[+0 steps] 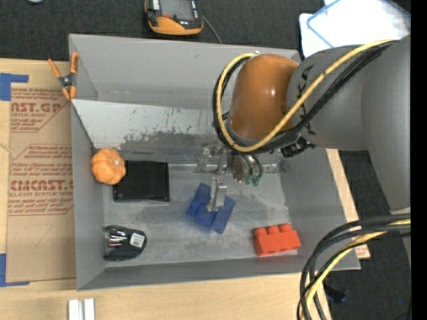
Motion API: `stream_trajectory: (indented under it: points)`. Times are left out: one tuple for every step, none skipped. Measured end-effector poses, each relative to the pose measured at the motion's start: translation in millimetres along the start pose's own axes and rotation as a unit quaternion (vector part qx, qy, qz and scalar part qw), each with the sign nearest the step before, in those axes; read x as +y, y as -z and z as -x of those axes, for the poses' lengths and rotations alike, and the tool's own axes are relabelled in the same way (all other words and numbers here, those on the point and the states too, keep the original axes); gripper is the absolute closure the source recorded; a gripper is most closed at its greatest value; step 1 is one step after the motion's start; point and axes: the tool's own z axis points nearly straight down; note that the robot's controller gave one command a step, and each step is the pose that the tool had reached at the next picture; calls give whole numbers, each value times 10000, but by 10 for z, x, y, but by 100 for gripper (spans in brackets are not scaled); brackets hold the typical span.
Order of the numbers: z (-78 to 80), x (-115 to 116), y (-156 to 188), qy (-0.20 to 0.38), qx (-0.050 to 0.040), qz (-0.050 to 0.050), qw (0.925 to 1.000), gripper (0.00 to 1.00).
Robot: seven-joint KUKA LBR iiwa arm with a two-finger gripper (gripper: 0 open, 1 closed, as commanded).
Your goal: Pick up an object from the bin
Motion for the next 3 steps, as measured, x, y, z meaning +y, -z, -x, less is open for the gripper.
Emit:
stream_trajectory:
  points:
    - [19,-3,46,-6,-38,2,10000,0]
    - [-201,-225,-709,-1503,-19,9,9886,0]
    - [-175,-285,-228,-229,-61,7,9997,0]
